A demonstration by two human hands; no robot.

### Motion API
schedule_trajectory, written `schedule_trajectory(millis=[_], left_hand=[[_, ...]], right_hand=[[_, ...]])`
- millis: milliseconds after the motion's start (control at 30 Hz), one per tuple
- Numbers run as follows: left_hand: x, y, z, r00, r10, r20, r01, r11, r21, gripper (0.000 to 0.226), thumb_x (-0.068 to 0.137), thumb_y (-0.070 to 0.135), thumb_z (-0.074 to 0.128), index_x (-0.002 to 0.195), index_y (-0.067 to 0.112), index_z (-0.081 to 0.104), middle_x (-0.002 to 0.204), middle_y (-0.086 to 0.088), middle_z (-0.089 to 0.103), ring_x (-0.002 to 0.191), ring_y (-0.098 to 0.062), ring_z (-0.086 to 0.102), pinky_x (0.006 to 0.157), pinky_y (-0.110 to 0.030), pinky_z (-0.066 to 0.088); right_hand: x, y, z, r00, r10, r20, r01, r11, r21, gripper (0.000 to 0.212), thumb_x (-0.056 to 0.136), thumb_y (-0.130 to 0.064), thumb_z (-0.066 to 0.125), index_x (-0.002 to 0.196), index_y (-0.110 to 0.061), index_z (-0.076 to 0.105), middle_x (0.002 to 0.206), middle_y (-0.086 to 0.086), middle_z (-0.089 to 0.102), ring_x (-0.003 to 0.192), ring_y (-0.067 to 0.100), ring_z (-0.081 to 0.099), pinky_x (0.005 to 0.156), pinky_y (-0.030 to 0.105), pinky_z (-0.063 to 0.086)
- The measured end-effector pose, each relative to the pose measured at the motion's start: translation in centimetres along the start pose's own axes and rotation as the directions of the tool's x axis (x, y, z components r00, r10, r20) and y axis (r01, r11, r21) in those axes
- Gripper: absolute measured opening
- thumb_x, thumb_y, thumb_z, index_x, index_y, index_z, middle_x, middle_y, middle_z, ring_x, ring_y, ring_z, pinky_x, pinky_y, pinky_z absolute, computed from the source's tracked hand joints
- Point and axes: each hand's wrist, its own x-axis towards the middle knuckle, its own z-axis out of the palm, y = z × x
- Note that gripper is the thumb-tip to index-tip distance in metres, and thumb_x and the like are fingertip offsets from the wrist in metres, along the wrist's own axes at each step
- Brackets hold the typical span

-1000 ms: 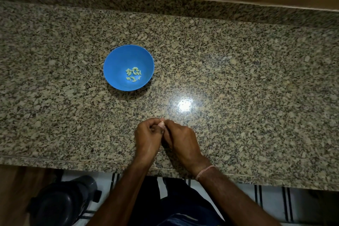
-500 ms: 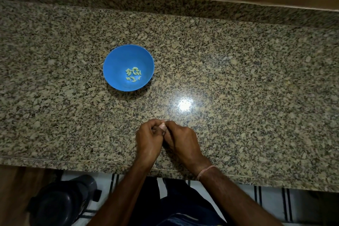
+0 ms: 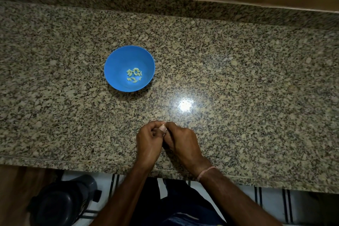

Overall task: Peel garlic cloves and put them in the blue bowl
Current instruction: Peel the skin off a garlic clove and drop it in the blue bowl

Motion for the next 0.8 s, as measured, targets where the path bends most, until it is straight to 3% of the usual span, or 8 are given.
schedule_trajectory(millis=[300,467,700,800], left_hand=[[-0.2,0.0,0.1,1.0,-0.013,0.011,0.014,0.999,-0.029,0.018,0.099,0.009,0.065,0.105,0.02,0.078,0.096,0.006,0.079,0.09,-0.008,0.075,0.082,-0.038,0.064],[-0.5,0.3,0.2,1.0,-0.001,-0.004,0.001,1.0,-0.017,0.017,0.099,0.008,0.064,0.104,0.017,0.077,0.091,0.009,0.077,0.086,-0.004,0.074,0.074,-0.023,0.06],[-1.0,0.2,0.5,0.999,-0.029,-0.014,0.028,0.997,-0.076,0.021,0.1,0.007,0.062,0.102,0.023,0.076,0.091,0.01,0.077,0.084,-0.001,0.073,0.075,-0.024,0.061],[-1.1,0.2,0.5,0.999,-0.019,-0.035,0.017,0.999,-0.043,0.024,0.101,0.008,0.06,0.101,0.027,0.075,0.087,0.01,0.076,0.078,-0.003,0.073,0.071,-0.026,0.061]], right_hand=[[-0.4,-0.4,-0.1,1.0,0.008,-0.027,-0.008,1.0,0.011,0.026,0.103,-0.033,0.053,0.114,-0.015,0.069,0.07,0.003,0.069,0.056,0.022,0.062,0.055,0.027,0.032],[-0.5,-0.5,-0.1,0.999,0.01,-0.045,-0.01,1.0,-0.002,0.025,0.103,-0.034,0.054,0.112,-0.016,0.069,0.068,0.002,0.068,0.055,0.022,0.061,0.054,0.027,0.029],[-0.4,-0.3,-0.3,0.998,0.025,-0.062,-0.025,1.0,0.007,0.025,0.105,-0.034,0.053,0.101,-0.014,0.067,0.067,0.001,0.066,0.052,0.016,0.053,0.051,0.027,0.029],[-0.8,-1.0,-0.6,1.0,0.01,-0.019,-0.01,1.0,-0.01,0.022,0.108,-0.032,0.051,0.1,-0.016,0.063,0.067,-0.007,0.059,0.049,0.002,0.04,0.049,0.014,0.022]])
